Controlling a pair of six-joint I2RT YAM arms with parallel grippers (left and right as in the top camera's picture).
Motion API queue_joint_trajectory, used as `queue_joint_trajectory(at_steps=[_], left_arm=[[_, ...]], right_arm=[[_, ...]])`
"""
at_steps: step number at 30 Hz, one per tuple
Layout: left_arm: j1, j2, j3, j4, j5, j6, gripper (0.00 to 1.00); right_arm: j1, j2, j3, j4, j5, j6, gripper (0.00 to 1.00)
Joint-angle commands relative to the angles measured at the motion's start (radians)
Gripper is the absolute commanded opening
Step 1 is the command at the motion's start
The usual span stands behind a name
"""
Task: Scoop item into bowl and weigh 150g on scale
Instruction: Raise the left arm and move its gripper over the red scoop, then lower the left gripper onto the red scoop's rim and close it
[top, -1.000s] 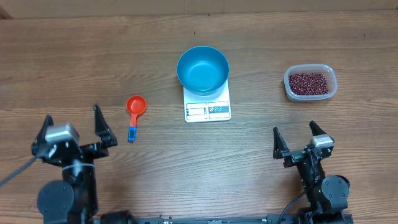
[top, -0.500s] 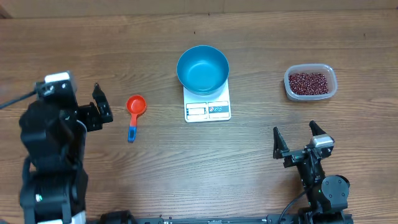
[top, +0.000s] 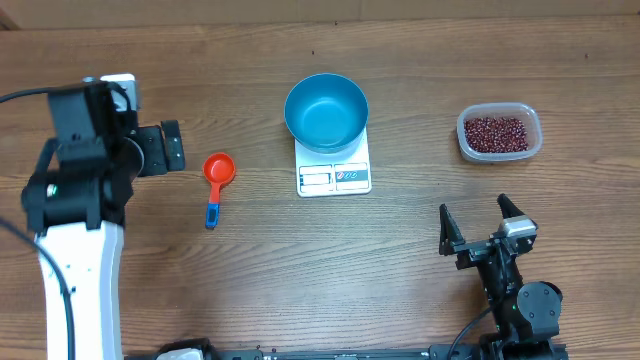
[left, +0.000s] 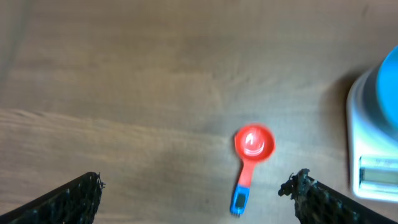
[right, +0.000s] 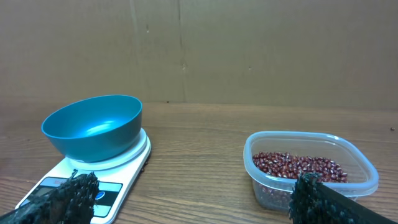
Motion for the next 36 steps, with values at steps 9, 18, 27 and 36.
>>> queue_joint_trajectory(at_steps=[9,18,27,36], left_arm=[[0.006,0.145,0.023,-0.071,0.01,0.024,0.99],[0.005,0.251,0.023,-0.114,0.061,0.021,0.99],[0.005,0.392,0.023,-0.13,0.07,0.02,0.99],[0.005,0.516,0.023,-0.129,0.07,-0.058,0.99]], right_arm=[[0.006,-0.008,-0.01,0.005,0.01,0.003,1.0],[0.006,-0.008,-0.01,0.005,0.01,0.003,1.0],[0.006,-0.008,-0.01,0.005,0.01,0.003,1.0],[0.006,-0.008,-0.01,0.005,0.01,0.003,1.0]])
